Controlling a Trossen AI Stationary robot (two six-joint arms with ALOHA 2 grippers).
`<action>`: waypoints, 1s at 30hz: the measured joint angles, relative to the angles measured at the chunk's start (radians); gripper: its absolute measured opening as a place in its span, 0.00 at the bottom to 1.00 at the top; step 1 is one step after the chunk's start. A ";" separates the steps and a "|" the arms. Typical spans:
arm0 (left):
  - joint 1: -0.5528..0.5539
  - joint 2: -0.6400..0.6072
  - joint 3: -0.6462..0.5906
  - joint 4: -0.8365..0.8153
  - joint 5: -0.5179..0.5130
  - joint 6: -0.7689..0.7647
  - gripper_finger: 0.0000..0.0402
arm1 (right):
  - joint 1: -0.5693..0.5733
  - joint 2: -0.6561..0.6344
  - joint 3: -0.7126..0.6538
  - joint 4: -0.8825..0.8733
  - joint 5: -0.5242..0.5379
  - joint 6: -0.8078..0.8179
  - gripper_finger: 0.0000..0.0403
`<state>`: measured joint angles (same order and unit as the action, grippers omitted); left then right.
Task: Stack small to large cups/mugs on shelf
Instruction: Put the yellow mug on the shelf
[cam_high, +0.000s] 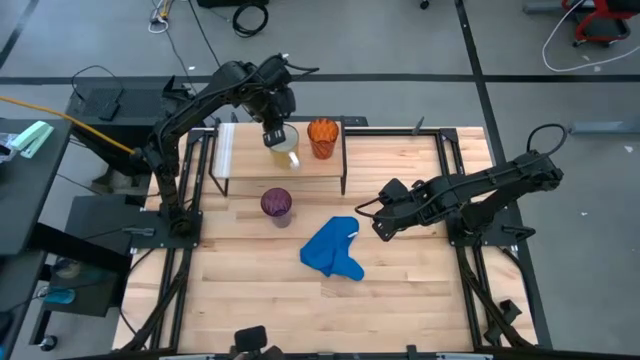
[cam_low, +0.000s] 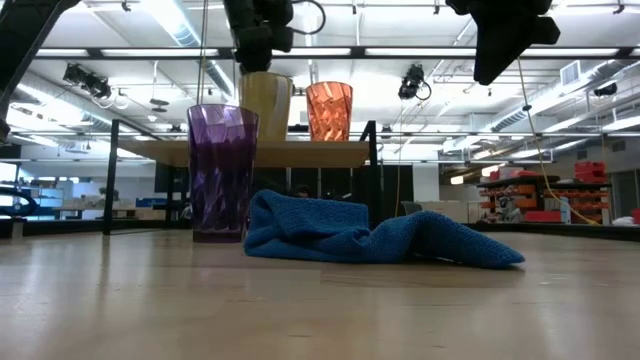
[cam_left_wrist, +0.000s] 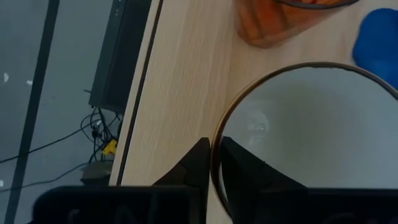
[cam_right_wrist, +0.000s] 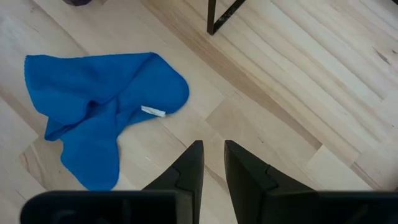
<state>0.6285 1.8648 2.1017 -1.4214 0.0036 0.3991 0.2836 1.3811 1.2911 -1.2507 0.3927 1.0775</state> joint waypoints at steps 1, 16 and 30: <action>0.000 0.000 0.000 -0.003 -0.004 -0.003 0.11 | 0.000 0.000 0.000 0.000 0.000 0.000 0.18; 0.003 0.000 0.000 -0.006 -0.125 -0.053 0.23 | 0.000 0.000 0.000 0.000 0.000 0.000 0.18; 0.003 0.000 0.059 -0.028 -0.124 -0.057 0.38 | 0.000 0.000 0.000 0.000 0.000 0.000 0.18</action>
<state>0.6317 1.8648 2.1604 -1.4498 -0.1200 0.3418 0.2836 1.3811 1.2911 -1.2507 0.3923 1.0779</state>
